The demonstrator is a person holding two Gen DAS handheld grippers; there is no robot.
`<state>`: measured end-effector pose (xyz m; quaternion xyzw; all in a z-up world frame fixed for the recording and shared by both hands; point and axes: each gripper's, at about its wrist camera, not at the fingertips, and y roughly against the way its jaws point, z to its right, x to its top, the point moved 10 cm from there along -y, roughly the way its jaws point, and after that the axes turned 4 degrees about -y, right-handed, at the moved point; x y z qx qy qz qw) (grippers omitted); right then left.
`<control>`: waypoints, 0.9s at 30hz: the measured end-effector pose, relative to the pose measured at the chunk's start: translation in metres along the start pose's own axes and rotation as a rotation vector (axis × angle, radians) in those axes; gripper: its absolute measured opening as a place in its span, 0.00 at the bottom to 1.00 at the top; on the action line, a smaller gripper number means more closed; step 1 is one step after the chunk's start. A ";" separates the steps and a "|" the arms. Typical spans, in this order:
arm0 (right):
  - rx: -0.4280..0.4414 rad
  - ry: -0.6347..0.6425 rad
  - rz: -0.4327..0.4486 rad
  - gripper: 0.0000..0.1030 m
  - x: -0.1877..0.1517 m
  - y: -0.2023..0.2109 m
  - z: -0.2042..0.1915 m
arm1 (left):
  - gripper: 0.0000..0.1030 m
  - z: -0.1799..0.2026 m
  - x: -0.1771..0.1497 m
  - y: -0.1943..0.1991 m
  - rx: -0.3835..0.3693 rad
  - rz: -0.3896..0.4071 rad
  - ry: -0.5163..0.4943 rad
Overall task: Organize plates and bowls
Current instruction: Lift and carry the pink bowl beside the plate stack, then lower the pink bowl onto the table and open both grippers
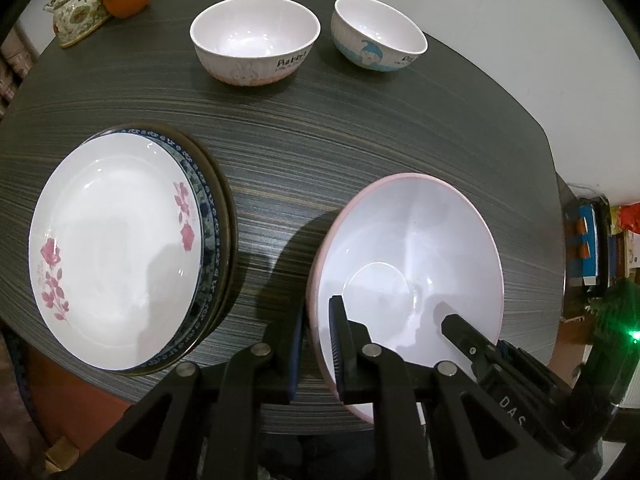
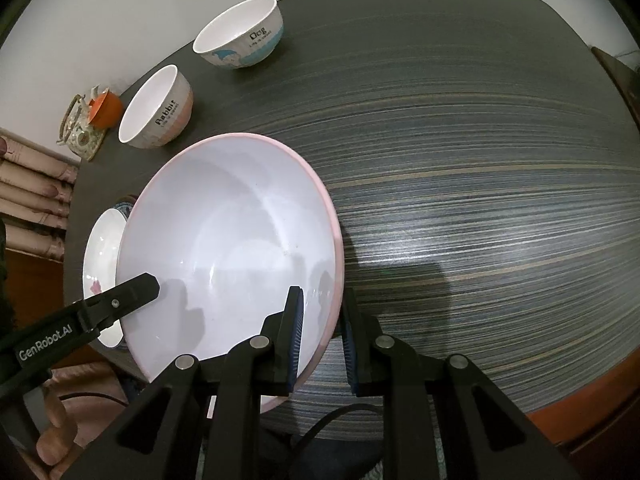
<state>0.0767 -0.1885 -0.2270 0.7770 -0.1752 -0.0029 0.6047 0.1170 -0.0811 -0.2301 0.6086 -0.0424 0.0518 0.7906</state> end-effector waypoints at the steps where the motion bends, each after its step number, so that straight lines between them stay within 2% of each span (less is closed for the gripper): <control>1: 0.000 0.001 -0.001 0.17 0.000 0.000 0.000 | 0.12 0.000 0.000 0.000 0.000 0.000 0.000; 18: 0.001 -0.003 -0.006 0.20 -0.002 -0.003 -0.001 | 0.12 -0.006 0.002 -0.005 -0.021 -0.020 0.005; 22: 0.012 -0.011 -0.001 0.24 -0.001 -0.002 0.000 | 0.13 -0.007 0.003 -0.003 -0.023 -0.009 0.003; 27: -0.014 0.000 0.034 0.37 0.004 0.006 0.001 | 0.13 -0.011 0.003 0.002 -0.007 0.007 -0.009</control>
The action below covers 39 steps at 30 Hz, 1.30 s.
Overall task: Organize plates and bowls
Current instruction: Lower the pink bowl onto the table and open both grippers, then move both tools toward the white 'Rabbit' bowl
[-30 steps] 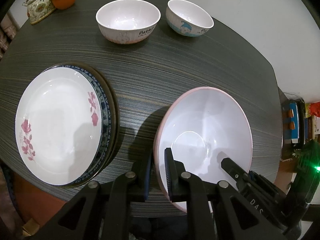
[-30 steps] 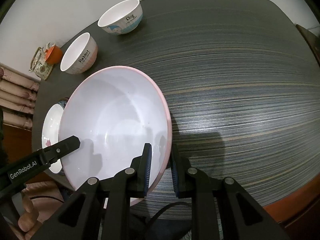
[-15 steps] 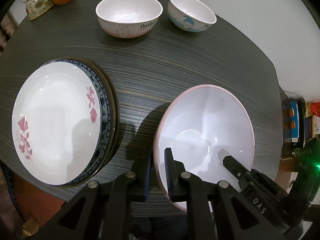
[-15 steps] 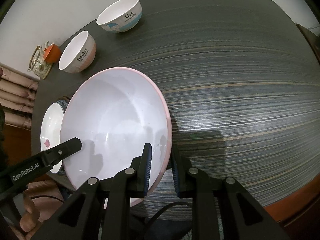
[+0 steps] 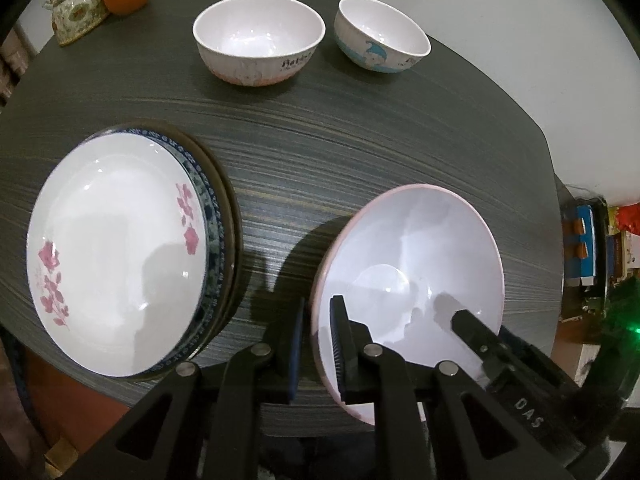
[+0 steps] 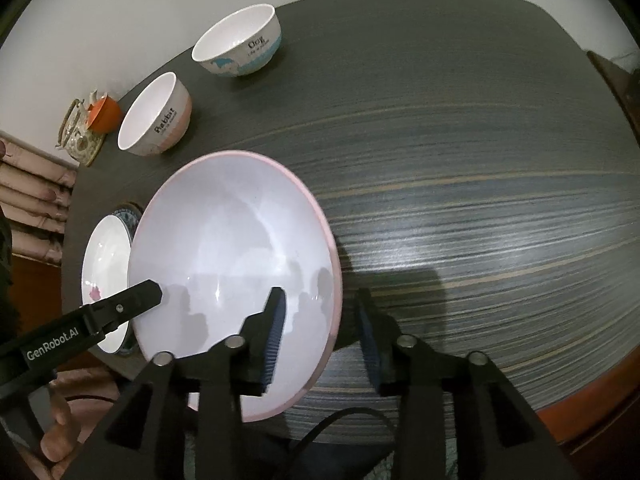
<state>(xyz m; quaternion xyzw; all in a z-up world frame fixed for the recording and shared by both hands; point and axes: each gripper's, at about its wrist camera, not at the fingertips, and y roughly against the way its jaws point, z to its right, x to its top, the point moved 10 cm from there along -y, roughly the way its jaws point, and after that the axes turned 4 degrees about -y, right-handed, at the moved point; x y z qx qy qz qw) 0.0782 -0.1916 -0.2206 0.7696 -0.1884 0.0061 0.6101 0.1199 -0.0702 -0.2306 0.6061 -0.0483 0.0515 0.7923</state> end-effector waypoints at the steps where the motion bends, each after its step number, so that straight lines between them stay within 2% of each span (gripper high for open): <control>1: -0.004 -0.002 0.006 0.40 0.001 0.001 0.001 | 0.14 -0.001 0.000 0.001 0.002 0.003 0.000; 4: -0.003 -0.009 0.019 0.44 0.006 0.006 0.003 | 0.21 -0.002 0.002 0.004 0.005 0.010 -0.002; 6: 0.005 -0.025 0.029 0.45 0.010 0.011 0.004 | 0.32 -0.003 0.002 0.007 -0.003 0.012 0.000; 8: 0.005 -0.026 0.048 0.46 0.015 0.017 0.004 | 0.38 -0.004 0.005 0.011 -0.012 0.020 0.003; 12: -0.010 -0.012 0.085 0.48 0.024 0.029 0.003 | 0.45 -0.010 0.011 0.025 -0.012 0.050 0.007; 16: -0.014 0.012 0.123 0.48 0.033 0.042 -0.002 | 0.46 -0.018 0.016 0.038 0.011 0.093 0.003; 20: -0.004 0.105 0.158 0.48 0.039 0.050 -0.026 | 0.47 -0.022 0.027 0.055 0.038 0.170 -0.026; 24: 0.011 0.200 0.193 0.48 0.044 0.055 -0.055 | 0.57 -0.030 0.035 0.071 0.087 0.252 -0.057; 33: 0.064 0.359 0.202 0.48 0.055 0.050 -0.114 | 0.58 -0.071 0.057 0.075 0.189 0.277 -0.012; 39: 0.053 0.395 0.217 0.48 0.072 0.043 -0.136 | 0.58 -0.096 0.077 0.076 0.268 0.308 -0.007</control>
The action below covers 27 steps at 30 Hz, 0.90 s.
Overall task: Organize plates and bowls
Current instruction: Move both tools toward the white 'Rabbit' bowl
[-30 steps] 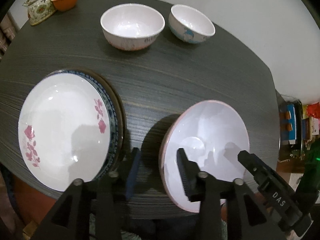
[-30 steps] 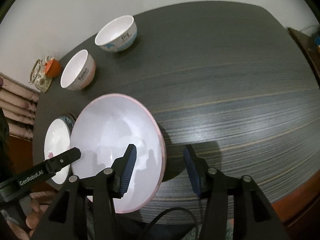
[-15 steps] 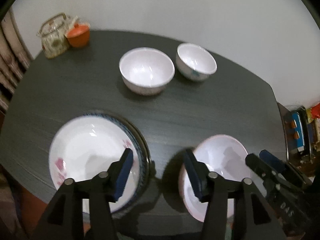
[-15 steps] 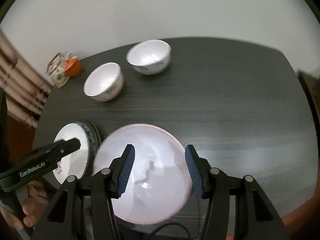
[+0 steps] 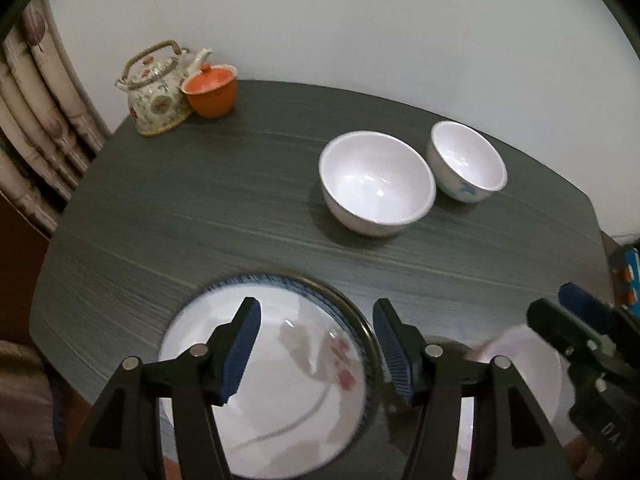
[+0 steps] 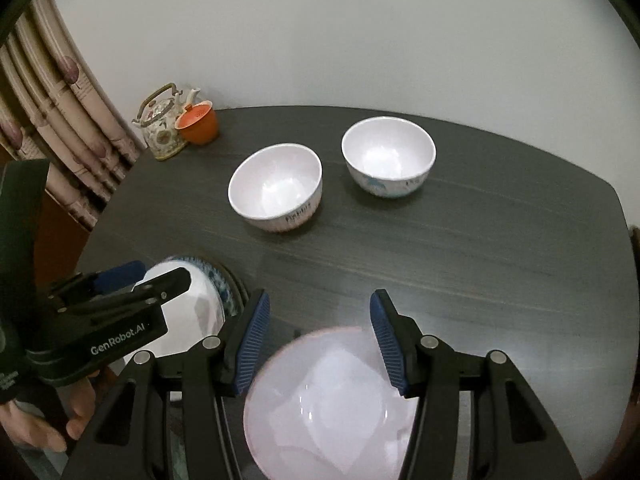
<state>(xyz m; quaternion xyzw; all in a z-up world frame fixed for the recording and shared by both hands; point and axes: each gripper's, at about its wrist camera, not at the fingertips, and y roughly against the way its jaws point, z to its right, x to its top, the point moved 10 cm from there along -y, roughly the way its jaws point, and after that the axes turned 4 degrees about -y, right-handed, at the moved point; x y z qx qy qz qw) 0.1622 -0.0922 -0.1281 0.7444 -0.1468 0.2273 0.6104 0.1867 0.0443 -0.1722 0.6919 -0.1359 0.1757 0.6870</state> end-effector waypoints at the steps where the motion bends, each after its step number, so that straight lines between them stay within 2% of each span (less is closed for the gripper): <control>1: -0.003 0.003 0.002 0.48 0.004 -0.002 -0.001 | 0.58 -0.003 0.004 -0.002 0.010 0.006 -0.003; 6: -0.013 -0.002 0.019 0.48 0.024 -0.016 0.000 | 0.58 -0.018 0.027 -0.012 0.023 0.034 0.019; 12: -0.001 -0.004 -0.004 0.48 0.045 -0.041 0.000 | 0.58 -0.025 0.061 -0.028 0.017 0.063 0.034; 19: 0.025 -0.006 -0.051 0.48 0.065 -0.078 -0.003 | 0.58 -0.025 0.086 -0.061 -0.034 0.029 0.064; 24: 0.052 -0.038 -0.125 0.48 0.071 -0.110 -0.001 | 0.58 -0.023 0.093 -0.083 -0.054 0.000 0.072; 27: 0.035 -0.046 -0.147 0.48 0.074 -0.123 0.002 | 0.58 -0.020 0.097 -0.097 -0.075 -0.029 0.062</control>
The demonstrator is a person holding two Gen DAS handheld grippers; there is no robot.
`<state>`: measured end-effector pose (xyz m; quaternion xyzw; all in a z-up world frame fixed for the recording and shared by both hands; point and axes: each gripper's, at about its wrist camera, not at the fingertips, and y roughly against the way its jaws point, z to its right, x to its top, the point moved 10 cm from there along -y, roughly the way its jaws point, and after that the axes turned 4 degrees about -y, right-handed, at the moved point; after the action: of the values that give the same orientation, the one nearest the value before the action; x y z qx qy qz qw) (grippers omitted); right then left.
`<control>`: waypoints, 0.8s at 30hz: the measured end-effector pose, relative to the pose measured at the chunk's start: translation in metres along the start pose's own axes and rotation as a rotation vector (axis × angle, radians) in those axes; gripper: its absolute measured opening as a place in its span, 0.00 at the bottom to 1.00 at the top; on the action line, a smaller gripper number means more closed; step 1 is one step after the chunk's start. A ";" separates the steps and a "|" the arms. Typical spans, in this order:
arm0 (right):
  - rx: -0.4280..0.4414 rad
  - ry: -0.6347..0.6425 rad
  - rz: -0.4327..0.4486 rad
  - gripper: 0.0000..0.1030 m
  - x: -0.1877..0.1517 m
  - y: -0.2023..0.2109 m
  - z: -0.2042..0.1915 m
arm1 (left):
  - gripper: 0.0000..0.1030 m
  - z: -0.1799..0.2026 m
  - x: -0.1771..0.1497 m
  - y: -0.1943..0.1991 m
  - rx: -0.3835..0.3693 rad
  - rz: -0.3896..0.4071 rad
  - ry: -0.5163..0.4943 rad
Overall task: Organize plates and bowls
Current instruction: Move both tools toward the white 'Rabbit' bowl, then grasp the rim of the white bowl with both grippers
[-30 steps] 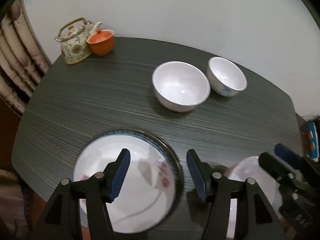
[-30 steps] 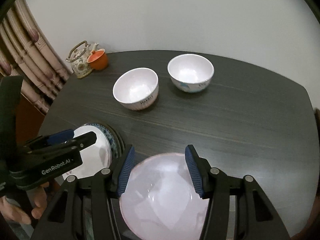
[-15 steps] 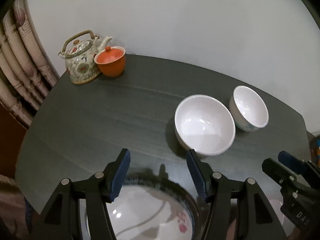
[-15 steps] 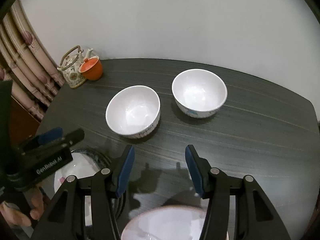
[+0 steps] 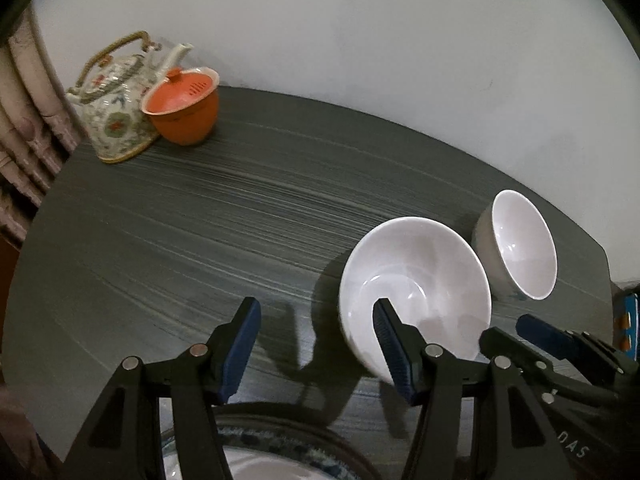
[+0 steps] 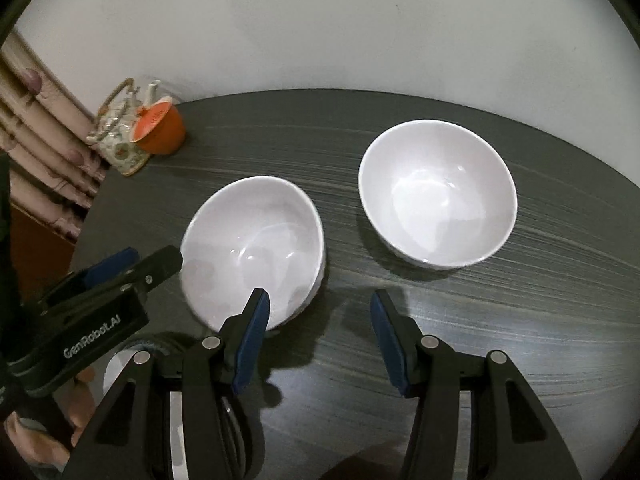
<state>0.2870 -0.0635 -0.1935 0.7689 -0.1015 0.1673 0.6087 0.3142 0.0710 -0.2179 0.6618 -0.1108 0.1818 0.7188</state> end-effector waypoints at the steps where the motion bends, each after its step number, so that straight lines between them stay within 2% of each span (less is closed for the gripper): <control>1: -0.002 0.002 -0.009 0.48 0.000 -0.002 0.002 | 0.58 0.001 0.001 -0.004 -0.005 -0.009 -0.002; 11: -0.027 -0.001 -0.084 0.46 0.009 -0.044 0.005 | 0.57 0.004 0.002 -0.043 -0.014 -0.090 -0.005; 13: -0.016 0.000 -0.089 0.43 0.008 -0.048 0.004 | 0.46 0.006 0.002 -0.048 -0.010 -0.097 -0.021; 14: -0.017 0.005 -0.094 0.41 0.008 -0.050 0.003 | 0.36 0.006 0.001 -0.051 -0.013 -0.107 -0.024; 19: -0.005 0.005 -0.113 0.35 0.008 -0.058 0.000 | 0.27 0.009 -0.002 -0.062 -0.023 -0.140 -0.017; 21: 0.005 0.004 -0.115 0.31 0.009 -0.060 -0.001 | 0.19 0.012 -0.001 -0.063 -0.031 -0.140 -0.027; 22: 0.010 0.006 -0.118 0.27 0.009 -0.060 -0.002 | 0.17 0.015 -0.001 -0.063 -0.028 -0.141 -0.040; 23: 0.018 0.008 -0.122 0.21 0.009 -0.061 -0.004 | 0.10 0.018 -0.002 -0.063 -0.035 -0.146 -0.050; 24: 0.030 0.007 -0.123 0.19 0.009 -0.060 -0.006 | 0.10 0.019 -0.003 -0.063 -0.030 -0.151 -0.052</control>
<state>0.3166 -0.0424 -0.2431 0.7821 -0.0492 0.1339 0.6067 0.3384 0.0478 -0.2750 0.6619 -0.0819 0.1083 0.7372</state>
